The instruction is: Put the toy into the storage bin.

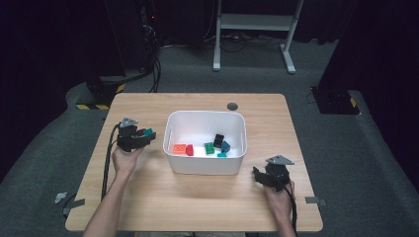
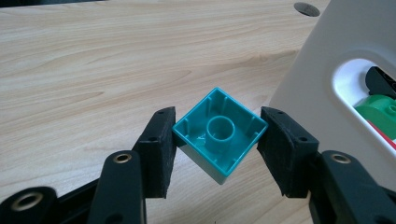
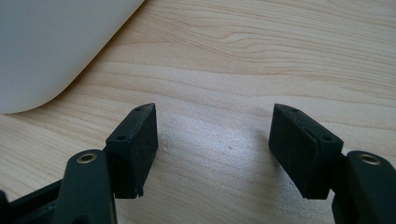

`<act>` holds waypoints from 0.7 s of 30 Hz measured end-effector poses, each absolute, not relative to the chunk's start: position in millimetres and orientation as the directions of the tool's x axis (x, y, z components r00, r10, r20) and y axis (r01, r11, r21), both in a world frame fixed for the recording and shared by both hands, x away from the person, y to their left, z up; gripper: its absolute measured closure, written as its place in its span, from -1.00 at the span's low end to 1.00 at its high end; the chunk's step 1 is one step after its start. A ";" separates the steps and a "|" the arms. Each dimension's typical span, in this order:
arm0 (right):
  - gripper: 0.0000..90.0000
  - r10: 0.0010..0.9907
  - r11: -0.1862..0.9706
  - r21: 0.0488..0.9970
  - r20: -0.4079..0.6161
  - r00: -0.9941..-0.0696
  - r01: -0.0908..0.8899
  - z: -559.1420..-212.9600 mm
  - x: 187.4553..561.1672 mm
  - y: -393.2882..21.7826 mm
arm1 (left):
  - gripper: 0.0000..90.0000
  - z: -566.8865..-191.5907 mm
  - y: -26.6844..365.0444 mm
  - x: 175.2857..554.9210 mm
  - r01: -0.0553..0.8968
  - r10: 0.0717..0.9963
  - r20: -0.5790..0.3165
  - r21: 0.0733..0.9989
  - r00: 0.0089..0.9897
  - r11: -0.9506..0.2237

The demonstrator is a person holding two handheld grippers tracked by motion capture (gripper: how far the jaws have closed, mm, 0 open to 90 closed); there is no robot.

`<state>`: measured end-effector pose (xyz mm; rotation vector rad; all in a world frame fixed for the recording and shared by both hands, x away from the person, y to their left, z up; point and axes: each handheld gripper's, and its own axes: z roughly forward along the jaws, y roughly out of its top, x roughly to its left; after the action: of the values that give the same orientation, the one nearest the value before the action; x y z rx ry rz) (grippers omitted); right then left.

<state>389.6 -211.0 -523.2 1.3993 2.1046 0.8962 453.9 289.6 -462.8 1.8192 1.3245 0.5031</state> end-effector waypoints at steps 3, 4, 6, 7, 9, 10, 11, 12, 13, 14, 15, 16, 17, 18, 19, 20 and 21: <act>-0.27 0.924 0.273 0.729 -0.018 -0.381 0.628 -523.1 389.6 -210.9 | 0.06 -460.9 292.6 450.5 0.595 0.919 -0.136 0.794 0.371 -0.123; -0.27 0.924 0.273 0.728 -0.018 -0.381 0.628 -523.1 389.6 -210.9 | 0.06 -460.4 293.1 449.7 0.596 0.919 -0.138 0.794 0.370 -0.120; -0.27 0.924 0.273 0.729 -0.018 -0.381 0.628 -523.1 389.6 -210.8 | 0.06 -458.9 294.8 447.8 0.595 0.919 -0.145 0.795 0.368 -0.113; -0.27 0.924 0.273 0.729 -0.018 -0.382 0.628 -523.1 389.6 -210.9 | 0.06 -457.8 295.9 446.8 0.597 0.919 -0.144 0.794 0.368 -0.115; -0.27 0.924 0.273 0.729 -0.018 -0.381 0.628 -523.1 389.6 -210.9 | 0.06 -455.5 296.8 444.9 0.596 0.918 -0.142 0.795 0.370 -0.117; -0.27 0.924 0.273 0.729 -0.018 -0.382 0.628 -523.1 389.6 -210.9 | 0.06 -454.5 296.8 443.9 0.596 0.917 -0.145 0.795 0.371 -0.115; -0.27 0.924 0.272 0.728 -0.017 -0.381 0.629 -523.1 389.4 -210.8 | 0.06 -453.4 296.5 442.8 0.595 0.916 -0.146 0.795 0.373 -0.115; -0.27 0.924 0.272 0.728 -0.016 -0.381 0.629 -523.1 389.3 -210.8 | 0.06 -452.3 296.3 441.6 0.594 0.915 -0.144 0.796 0.376 -0.118; -0.27 0.924 0.272 0.728 -0.016 -0.382 0.629 -523.2 389.3 -210.8 | 0.06 -451.3 295.6 440.5 0.593 0.914 -0.147 0.797 0.377 -0.116; -0.27 0.924 0.273 0.728 -0.016 -0.382 0.629 -523.1 389.3 -210.8 | 0.06 -450.4 295.0 439.5 0.591 0.914 -0.149 0.799 0.378 -0.114; -0.27 0.924 0.273 0.728 -0.016 -0.382 0.629 -523.2 389.3 -210.8 | 0.06 -449.4 294.9 438.8 0.589 0.912 -0.147 0.800 0.382 -0.118; -0.27 0.924 0.272 0.728 -0.016 -0.382 0.629 -523.1 389.3 -210.8 | 0.06 -448.6 294.6 438.1 0.588 0.911 -0.148 0.800 0.384 -0.118; -0.27 0.924 0.272 0.728 -0.016 -0.382 0.629 -523.1 389.3 -210.8 | 0.06 -447.6 294.8 437.5 0.587 0.911 -0.146 0.801 0.386 -0.120; -0.27 0.924 0.273 0.728 -0.017 -0.382 0.628 -523.2 389.4 -210.8 | 0.06 -447.0 294.4 436.9 0.588 0.910 -0.154 0.801 0.385 -0.113; -0.27 0.924 0.273 0.728 -0.016 -0.382 0.629 -523.1 389.3 -210.8 | 0.06 -446.2 294.6 436.4 0.587 0.909 -0.153 0.802 0.387 -0.115; -0.27 0.924 0.273 0.728 -0.016 -0.382 0.629 -523.2 389.4 -210.8 | 0.06 -445.6 294.5 435.7 0.587 0.909 -0.157 0.802 0.386 -0.111; -0.27 0.924 0.273 0.728 -0.016 -0.382 0.629 -523.2 389.3 -210.8 | 0.06 -444.9 295.0 435.2 0.585 0.908 -0.156 0.803 0.389 -0.113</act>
<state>389.3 -210.8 -523.2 1.3988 2.1077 0.8975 435.2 295.0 -444.9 1.8074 1.2994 0.4835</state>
